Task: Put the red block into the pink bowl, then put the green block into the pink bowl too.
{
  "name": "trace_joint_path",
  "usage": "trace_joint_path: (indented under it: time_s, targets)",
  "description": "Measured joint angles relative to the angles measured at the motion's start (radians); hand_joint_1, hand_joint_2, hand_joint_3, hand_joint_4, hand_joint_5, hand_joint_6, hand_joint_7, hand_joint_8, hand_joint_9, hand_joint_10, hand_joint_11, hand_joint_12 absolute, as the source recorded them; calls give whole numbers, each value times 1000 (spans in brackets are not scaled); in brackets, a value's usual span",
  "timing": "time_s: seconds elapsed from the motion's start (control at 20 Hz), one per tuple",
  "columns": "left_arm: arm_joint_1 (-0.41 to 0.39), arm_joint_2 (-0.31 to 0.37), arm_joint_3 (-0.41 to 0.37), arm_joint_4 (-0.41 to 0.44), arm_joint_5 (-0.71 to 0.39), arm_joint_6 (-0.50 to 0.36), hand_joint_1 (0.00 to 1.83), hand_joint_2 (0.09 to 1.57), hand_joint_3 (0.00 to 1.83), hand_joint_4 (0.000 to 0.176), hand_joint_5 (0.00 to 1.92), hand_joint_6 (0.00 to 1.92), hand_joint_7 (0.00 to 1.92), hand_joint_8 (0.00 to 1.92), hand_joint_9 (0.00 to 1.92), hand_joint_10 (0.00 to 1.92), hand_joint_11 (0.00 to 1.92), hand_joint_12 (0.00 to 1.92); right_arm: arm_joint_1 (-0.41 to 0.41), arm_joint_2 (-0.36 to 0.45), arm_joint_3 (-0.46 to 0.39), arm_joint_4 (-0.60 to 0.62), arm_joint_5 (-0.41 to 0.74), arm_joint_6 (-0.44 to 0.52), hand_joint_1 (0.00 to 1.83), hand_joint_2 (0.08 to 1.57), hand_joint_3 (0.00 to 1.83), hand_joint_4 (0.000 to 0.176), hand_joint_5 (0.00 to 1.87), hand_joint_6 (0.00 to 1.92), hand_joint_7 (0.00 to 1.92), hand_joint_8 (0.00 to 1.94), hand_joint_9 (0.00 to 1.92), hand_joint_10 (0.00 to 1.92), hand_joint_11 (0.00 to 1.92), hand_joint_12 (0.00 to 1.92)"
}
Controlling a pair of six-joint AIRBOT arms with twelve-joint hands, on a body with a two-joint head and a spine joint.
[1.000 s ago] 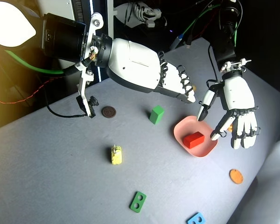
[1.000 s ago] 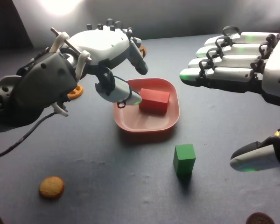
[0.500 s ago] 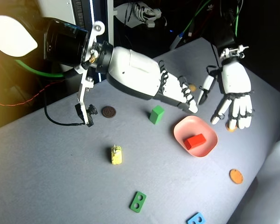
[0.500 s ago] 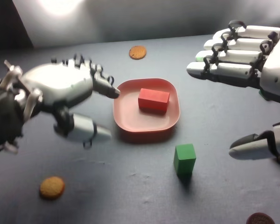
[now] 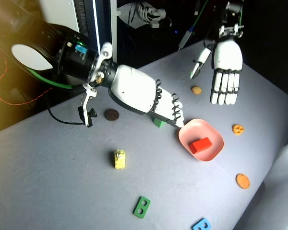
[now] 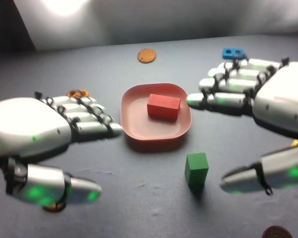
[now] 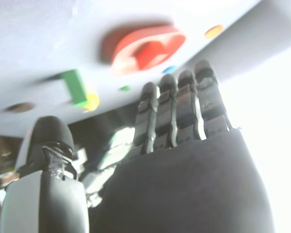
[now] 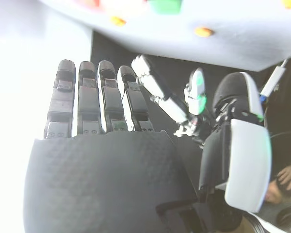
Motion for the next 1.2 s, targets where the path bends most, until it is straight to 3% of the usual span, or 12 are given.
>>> trace_joint_path:
  time_s: [0.1, 0.2, 0.3, 0.35, 0.5, 0.6, 0.7, 0.85, 0.9, 1.1, 1.15, 1.2]
  targets:
    - [0, 25, -18, 114, -37, -87, 21, 1295, 18, 0, 178, 4, 126, 2, 22, 4, 3, 1, -17, -26, 5, 54, 8, -18, 583, 769, 0, 159, 362, 16, 0, 0, 0, 0, 0, 0]
    - [0, 41, -28, 219, -46, -164, 0, 1315, 7, 0, 228, 11, 176, 10, 76, 12, 0, 0, -44, -59, 5, 65, 6, -38, 811, 752, 0, 162, 552, 34, 0, 0, 0, 0, 0, 0]
    - [0, 40, -39, 294, -49, -225, 20, 1326, 3, 0, 275, 8, 220, 7, 112, 9, 21, 16, -44, -91, 1, 113, 13, -91, 906, 734, 0, 161, 677, 40, 11, 4, 0, 0, 0, 0]
    - [0, 39, -43, 305, -53, -229, 3, 1332, 4, 0, 276, 4, 220, 3, 111, 5, 20, 18, -44, -97, 1, 119, 21, -97, 928, 727, 0, 168, 728, 22, 9, 1, 0, 0, 0, 0]
    - [0, 38, -43, 308, -56, -225, 0, 1329, 1, 0, 238, 2, 184, 1, 76, 2, 5, 4, -44, -132, 5, 173, 60, -154, 1041, 761, 11, 131, 881, 12, 78, 1, 0, 0, 0, 0]
    - [0, 38, -43, 308, -62, -211, 0, 1329, 0, 0, 303, 9, 247, 8, 138, 11, 31, 20, -44, -152, 5, 206, 68, -177, 1061, 764, 10, 127, 881, 9, 75, 0, 0, 0, 0, 0]
    - [0, 38, -34, 307, -82, -201, 0, 1327, 0, 0, 297, 3, 238, 2, 122, 3, 22, 19, -30, -161, 4, 238, 73, -180, 1038, 765, 9, 139, 880, 7, 60, 0, 0, 0, 0, 0]
    - [0, 38, -27, 317, -93, -198, 0, 1343, 7, 0, 309, 7, 252, 7, 135, 7, 40, 31, 15, -160, 13, 366, 106, -185, 1021, 772, 8, 125, 880, 5, 105, 15, 0, 0, 0, 0]
    - [0, 38, -25, 325, -98, -198, 15, 1362, 3, 0, 333, 5, 270, 11, 156, 2, 7, 159, 21, -161, 20, 408, 115, -187, 1002, 775, 9, 126, 876, 3, 111, 15, 0, 0, 0, 0]
    - [0, 38, -16, 325, -101, -197, 0, 1363, 0, 0, 351, 4, 299, 5, 171, 3, 0, 181, 26, -184, 53, 532, 116, -166, 923, 798, 13, 139, 849, 0, 87, 9, 0, 0, 0, 0]
    - [0, 38, -17, 328, -104, -197, 0, 1359, 0, 0, 379, 2, 328, 1, 200, 2, 0, 280, 26, -193, 64, 559, 114, -161, 928, 798, 12, 127, 803, 0, 89, 9, 0, 0, 0, 0]
    - [0, 38, -17, 329, -106, -198, 0, 1365, 2, 0, 360, 0, 305, 1, 182, 0, 0, 254, 26, -199, 75, 564, 111, -158, 905, 797, 10, 133, 776, 0, 85, 6, 0, 0, 0, 0]
